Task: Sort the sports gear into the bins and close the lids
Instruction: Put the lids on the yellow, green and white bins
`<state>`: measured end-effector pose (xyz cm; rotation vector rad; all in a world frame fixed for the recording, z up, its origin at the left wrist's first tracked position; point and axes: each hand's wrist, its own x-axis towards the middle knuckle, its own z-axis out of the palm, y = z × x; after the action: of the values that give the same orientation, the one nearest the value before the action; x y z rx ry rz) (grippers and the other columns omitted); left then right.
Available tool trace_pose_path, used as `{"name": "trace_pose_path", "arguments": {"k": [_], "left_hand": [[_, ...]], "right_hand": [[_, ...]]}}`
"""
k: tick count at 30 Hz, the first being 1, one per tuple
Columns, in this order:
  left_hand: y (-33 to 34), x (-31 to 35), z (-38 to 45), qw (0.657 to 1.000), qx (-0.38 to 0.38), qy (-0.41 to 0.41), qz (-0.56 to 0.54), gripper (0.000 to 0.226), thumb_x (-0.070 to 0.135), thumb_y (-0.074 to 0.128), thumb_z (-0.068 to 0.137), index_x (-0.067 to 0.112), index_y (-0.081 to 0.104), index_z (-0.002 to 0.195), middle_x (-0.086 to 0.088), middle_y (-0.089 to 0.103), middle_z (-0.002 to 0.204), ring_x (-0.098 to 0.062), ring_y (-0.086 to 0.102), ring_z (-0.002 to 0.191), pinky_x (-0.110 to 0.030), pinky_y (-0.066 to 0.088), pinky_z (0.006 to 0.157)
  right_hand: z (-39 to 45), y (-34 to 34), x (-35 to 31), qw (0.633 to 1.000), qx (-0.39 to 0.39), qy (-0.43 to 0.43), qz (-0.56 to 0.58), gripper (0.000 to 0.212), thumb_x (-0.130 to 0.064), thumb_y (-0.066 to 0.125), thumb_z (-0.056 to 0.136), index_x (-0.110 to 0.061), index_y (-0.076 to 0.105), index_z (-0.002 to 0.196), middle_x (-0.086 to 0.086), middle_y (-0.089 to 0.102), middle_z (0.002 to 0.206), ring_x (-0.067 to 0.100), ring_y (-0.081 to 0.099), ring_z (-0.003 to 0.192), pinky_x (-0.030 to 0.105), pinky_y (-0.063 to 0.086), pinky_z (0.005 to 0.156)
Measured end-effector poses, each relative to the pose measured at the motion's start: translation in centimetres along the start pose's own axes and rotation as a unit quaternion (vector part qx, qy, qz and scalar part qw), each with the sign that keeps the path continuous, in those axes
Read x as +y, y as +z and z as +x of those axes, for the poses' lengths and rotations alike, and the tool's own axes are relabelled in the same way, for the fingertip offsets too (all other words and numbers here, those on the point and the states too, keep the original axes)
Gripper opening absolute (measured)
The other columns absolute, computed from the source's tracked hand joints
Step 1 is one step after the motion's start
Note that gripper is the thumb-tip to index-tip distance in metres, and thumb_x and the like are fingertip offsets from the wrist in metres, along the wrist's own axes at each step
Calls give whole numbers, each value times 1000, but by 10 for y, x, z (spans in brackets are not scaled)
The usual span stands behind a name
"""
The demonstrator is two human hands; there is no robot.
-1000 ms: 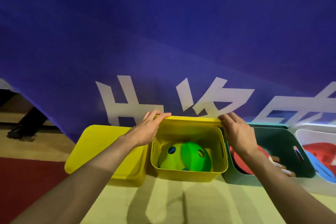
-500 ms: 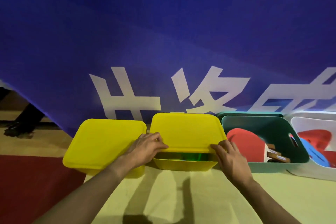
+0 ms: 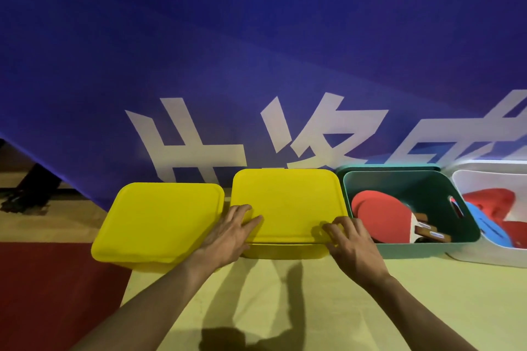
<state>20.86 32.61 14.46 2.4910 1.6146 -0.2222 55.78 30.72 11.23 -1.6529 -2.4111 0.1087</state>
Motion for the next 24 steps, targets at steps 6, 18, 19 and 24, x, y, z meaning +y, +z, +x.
{"name": "trace_pose_path", "arguments": {"k": [6,18,19,24], "left_hand": [[14,1,6,998,-53,-5,34,72,32,58,103,31,17,162,-10,-2,171,-36,0,156,-52,31,121],[21,0,10,997,-66,17,42,63,25,48,107,35,18,162,0,0,173,-28,-2,158,-47,19,126],[20,1,11,997,-67,17,39,63,22,48,107,35,19,162,2,0,172,-28,-2,158,-47,21,125],[17,-1,14,995,-82,17,45,60,25,45,109,41,20,161,6,1,172,-28,2,157,-46,31,120]], "right_hand": [[1,22,5,995,-102,19,-13,88,-38,72,93,-33,19,163,15,21,168,42,21,153,57,34,115],[1,26,8,996,-89,21,-1,67,-36,58,101,-36,28,160,12,29,166,46,24,151,62,41,111],[1,26,8,996,-89,20,0,68,-36,58,101,-35,26,161,11,28,166,47,24,151,62,40,110],[9,27,8,995,-102,9,-9,69,-41,48,105,-38,11,163,9,18,170,46,17,153,64,35,115]]}}
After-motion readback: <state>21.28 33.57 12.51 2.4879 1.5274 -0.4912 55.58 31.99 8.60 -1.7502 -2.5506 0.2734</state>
